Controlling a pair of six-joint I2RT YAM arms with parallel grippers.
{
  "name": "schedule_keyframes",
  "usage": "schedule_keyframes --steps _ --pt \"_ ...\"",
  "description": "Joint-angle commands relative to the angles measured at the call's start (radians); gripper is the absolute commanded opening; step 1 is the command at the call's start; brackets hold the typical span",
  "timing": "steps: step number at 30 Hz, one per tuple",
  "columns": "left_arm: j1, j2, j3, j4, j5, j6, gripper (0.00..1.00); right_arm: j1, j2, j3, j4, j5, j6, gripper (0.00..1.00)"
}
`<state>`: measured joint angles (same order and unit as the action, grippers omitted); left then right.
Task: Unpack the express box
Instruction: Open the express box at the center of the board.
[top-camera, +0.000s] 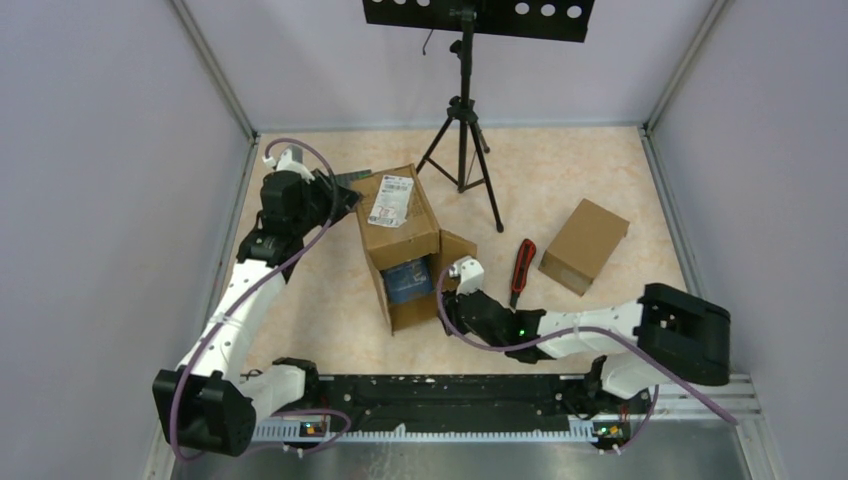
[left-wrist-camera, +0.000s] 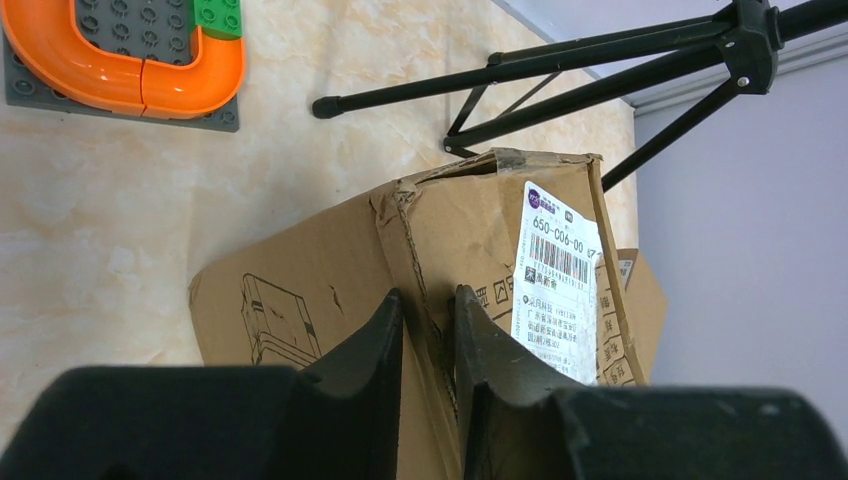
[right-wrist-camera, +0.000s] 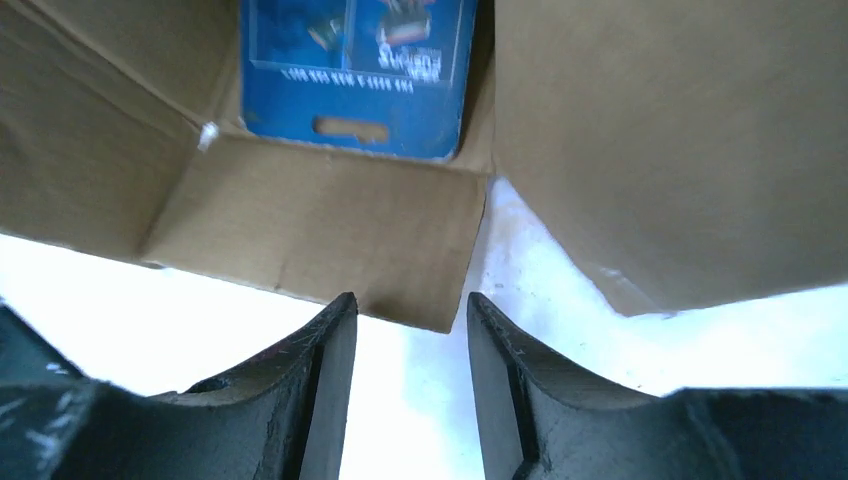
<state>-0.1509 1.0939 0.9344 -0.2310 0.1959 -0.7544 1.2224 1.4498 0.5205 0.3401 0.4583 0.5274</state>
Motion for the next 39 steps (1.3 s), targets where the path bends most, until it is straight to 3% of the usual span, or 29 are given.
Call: schedule_keyframes --steps 1,4,10,16,22,36,39 --pt "0.008 0.054 -0.028 -0.162 0.012 0.084 0.11 -0.006 -0.203 0.044 -0.058 0.063 -0.007 0.45" --pt "0.008 0.063 0.002 -0.165 0.065 0.136 0.13 -0.008 -0.334 0.106 -0.185 0.117 -0.036 0.51" --pt "0.008 0.075 0.04 -0.175 0.131 0.175 0.16 -0.011 -0.432 0.191 -0.322 0.139 -0.118 0.59" --pt "0.008 0.074 0.045 -0.172 0.164 0.181 0.18 -0.012 -0.444 0.236 -0.419 0.132 -0.101 0.6" --pt "0.008 0.077 0.059 -0.178 0.17 0.19 0.19 -0.012 -0.572 0.175 -0.444 0.107 -0.081 0.6" --pt "0.007 0.074 0.096 -0.194 0.191 0.207 0.24 -0.011 -0.424 0.086 -0.182 0.029 -0.125 0.62" --pt "0.007 0.075 0.112 -0.197 0.206 0.218 0.27 -0.012 -0.35 0.057 -0.08 0.027 -0.108 0.54"
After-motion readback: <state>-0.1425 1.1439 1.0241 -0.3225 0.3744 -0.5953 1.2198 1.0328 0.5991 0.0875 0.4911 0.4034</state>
